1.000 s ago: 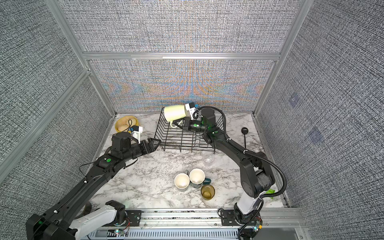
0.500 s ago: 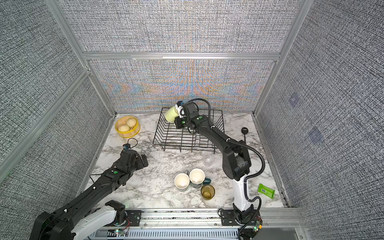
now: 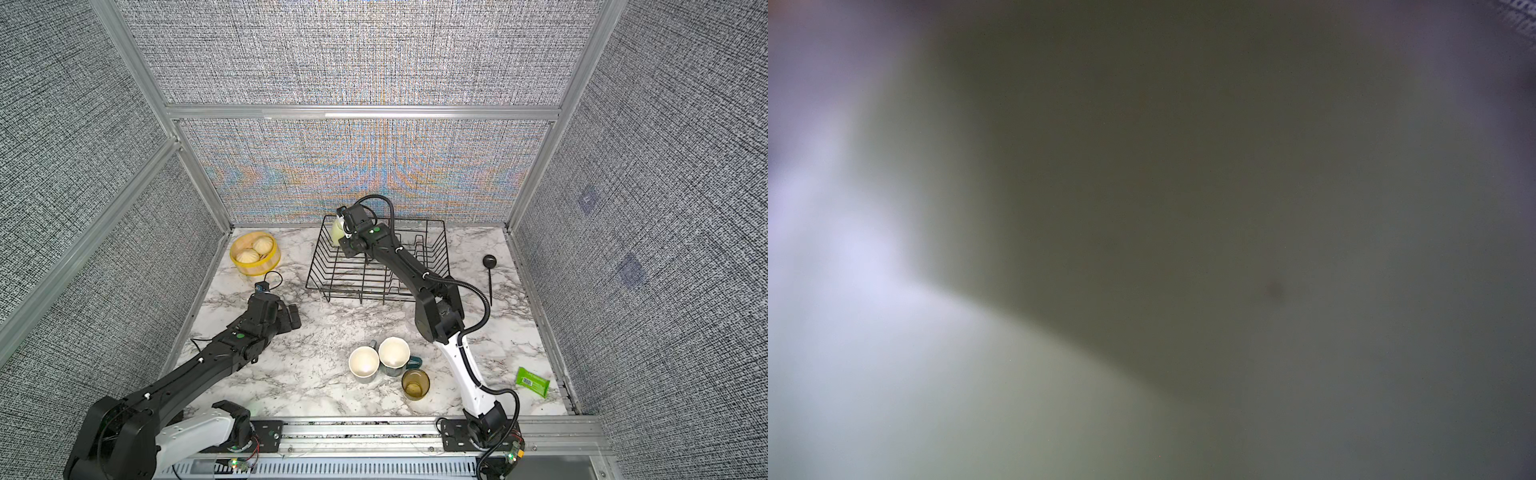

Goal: Load cups into a dish rack
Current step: Place the cup upside down at the dish rack.

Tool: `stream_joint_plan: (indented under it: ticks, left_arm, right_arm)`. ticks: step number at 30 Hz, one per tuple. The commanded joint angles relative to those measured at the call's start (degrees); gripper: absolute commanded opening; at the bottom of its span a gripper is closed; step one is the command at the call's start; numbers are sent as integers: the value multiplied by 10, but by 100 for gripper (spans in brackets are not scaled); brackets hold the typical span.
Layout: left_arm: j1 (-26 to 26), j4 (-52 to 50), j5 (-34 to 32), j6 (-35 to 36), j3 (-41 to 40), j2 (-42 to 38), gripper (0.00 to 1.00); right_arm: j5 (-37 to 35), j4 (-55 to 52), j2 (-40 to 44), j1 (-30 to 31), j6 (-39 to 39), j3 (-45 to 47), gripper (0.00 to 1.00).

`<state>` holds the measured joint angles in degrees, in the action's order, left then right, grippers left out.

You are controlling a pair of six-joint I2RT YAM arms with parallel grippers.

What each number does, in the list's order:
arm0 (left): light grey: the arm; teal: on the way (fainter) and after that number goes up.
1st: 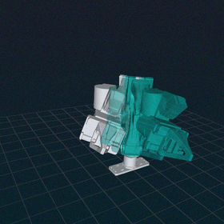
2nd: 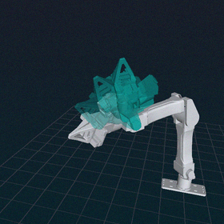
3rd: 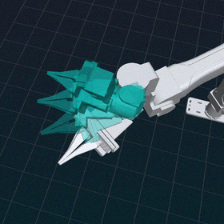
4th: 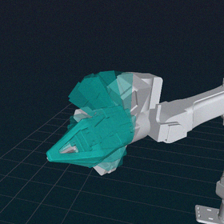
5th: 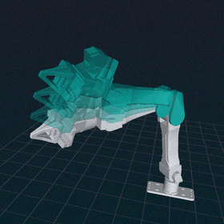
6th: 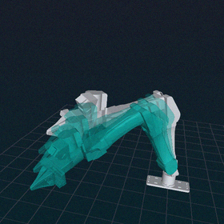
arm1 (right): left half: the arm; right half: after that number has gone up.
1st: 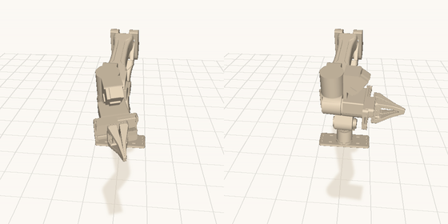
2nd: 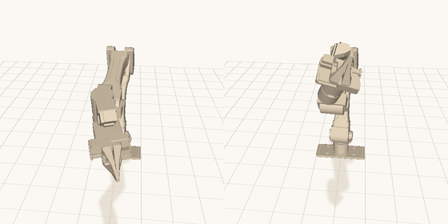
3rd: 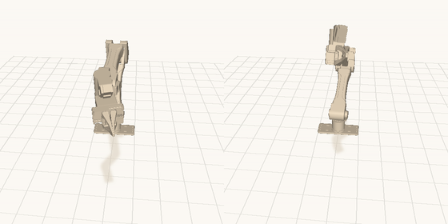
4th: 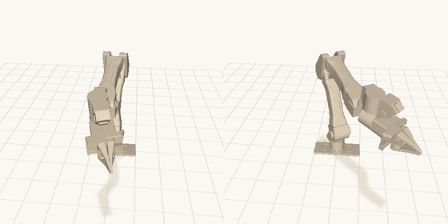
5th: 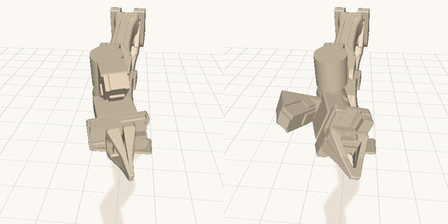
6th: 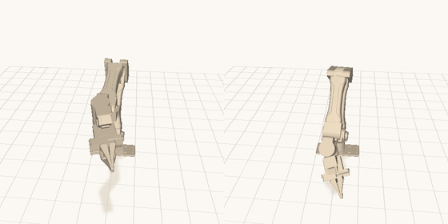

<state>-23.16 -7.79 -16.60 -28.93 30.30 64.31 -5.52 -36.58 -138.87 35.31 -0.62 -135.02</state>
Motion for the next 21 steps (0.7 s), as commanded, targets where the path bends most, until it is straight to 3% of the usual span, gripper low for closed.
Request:
stream_joint_plan:
  ticks: [1,7,21]
  left_arm:
    - [0,18,-14,5,8,10,99]
    - [0,10,-21,5,11,17,99]
    - [1,9,-27,10,4,-1,99]
  right_arm:
    - [-17,52,-23,1,-18,-12,0]
    - [-16,64,-77,1,-17,-64,0]
    - [-56,98,-111,0,-11,-48,0]
